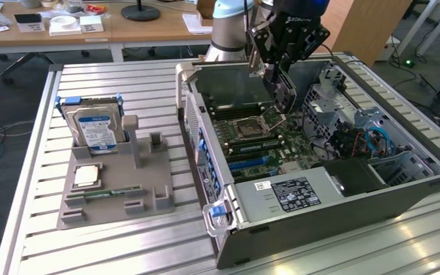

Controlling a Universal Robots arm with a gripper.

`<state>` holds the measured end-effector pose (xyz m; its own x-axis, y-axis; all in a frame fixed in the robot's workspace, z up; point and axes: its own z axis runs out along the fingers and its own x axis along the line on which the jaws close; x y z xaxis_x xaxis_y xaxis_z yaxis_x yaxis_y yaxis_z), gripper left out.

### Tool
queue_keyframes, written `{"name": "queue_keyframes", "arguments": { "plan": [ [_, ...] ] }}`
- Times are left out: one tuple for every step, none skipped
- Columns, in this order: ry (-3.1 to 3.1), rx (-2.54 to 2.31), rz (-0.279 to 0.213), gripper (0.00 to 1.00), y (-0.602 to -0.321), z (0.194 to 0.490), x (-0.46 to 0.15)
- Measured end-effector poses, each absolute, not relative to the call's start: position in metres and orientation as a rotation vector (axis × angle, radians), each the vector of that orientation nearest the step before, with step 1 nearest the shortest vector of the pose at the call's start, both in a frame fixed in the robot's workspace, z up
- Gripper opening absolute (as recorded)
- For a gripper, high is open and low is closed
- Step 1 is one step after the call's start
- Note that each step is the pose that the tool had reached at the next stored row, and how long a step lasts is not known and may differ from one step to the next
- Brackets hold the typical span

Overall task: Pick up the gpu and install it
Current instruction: 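Pick up the gpu and move the gpu toward the slot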

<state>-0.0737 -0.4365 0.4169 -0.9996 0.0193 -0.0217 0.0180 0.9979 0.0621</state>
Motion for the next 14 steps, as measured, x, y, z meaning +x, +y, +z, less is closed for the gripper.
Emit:
{"name": "queue_keyframes", "arguments": {
  "plan": [
    [3.118, 0.029, 0.097, 0.26, -0.437, 0.417, -0.073],
    [3.118, 0.029, 0.097, 0.26, -0.437, 0.417, -0.073],
    [3.118, 0.029, 0.097, 0.26, -0.437, 0.417, -0.072],
    [3.118, 0.029, 0.097, 0.26, -0.436, 0.417, -0.071],
    [3.118, 0.029, 0.097, 0.26, -0.436, 0.417, -0.07],
    [3.118, 0.029, 0.097, 0.26, -0.436, 0.417, -0.068],
    [3.118, 0.029, 0.097, 0.26, -0.437, 0.417, -0.065],
    [3.118, 0.028, 0.097, 0.26, -0.437, 0.417, -0.063],
    [3.118, 0.029, 0.097, 0.26, -0.436, 0.417, -0.06],
    [3.118, 0.028, 0.097, 0.26, -0.437, 0.417, -0.057],
    [3.118, 0.028, 0.097, 0.26, -0.437, 0.417, -0.054],
    [3.118, 0.028, 0.097, 0.26, -0.437, 0.417, -0.051],
    [3.118, 0.028, 0.097, 0.26, -0.437, 0.417, -0.047],
    [3.118, 0.028, 0.097, 0.26, -0.437, 0.417, -0.044]
  ]
}}
